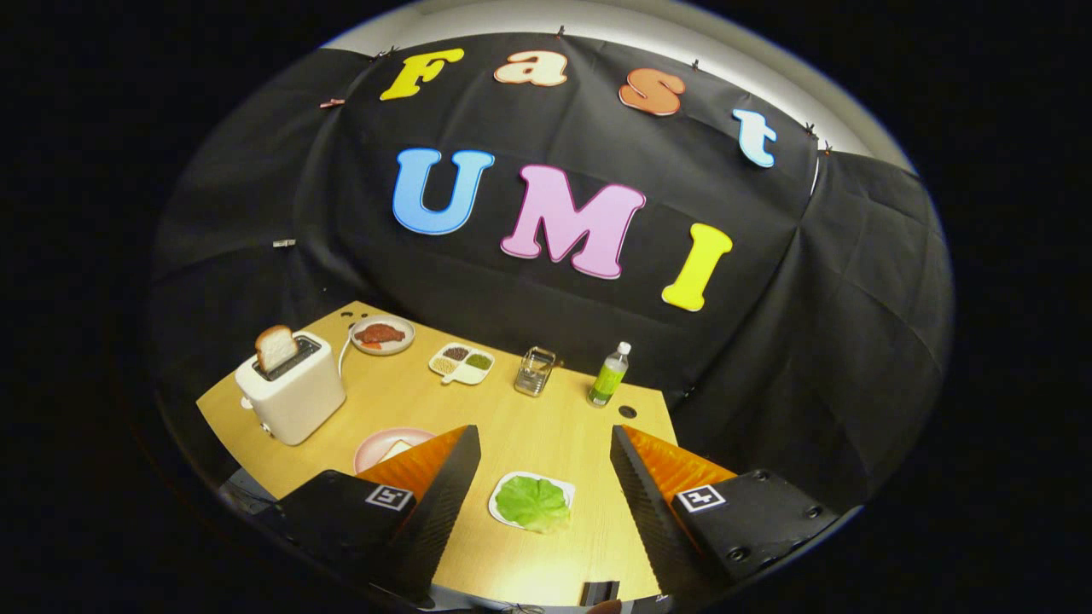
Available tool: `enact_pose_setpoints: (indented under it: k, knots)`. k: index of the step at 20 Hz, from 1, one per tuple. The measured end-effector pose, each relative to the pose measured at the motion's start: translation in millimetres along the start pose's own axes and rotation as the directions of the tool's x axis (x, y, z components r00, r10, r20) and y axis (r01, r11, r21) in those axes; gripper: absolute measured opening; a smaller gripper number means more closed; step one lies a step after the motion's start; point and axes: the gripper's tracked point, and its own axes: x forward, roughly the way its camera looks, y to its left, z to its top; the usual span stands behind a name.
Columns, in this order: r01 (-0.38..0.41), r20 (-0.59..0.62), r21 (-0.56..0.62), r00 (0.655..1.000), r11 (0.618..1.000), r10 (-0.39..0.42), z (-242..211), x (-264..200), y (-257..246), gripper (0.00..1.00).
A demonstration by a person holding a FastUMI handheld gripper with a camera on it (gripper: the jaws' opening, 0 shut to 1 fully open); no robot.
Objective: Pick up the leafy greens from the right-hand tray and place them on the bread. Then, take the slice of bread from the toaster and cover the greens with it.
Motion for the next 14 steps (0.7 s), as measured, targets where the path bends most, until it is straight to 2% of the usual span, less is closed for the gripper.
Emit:
enact_pose_setpoints:
  k: [4, 7, 10, 14]
  knots:
    - [-0.108, -0.075, 0.034, 0.991, 0.994, 0.110, -52.4, 33.2, 2.6, 0.95]
    - [-0.160, -0.154, 0.043, 0.974, 0.986, 0.165, -94.6, 62.9, 4.4, 0.95]
    - [-0.198, -0.288, 0.042, 0.936, 0.979, 0.202, -139.8, 92.2, 7.0, 0.95]
    - [-0.226, -0.390, 0.033, 0.894, 0.974, 0.221, -184.8, 132.5, 13.6, 0.91]
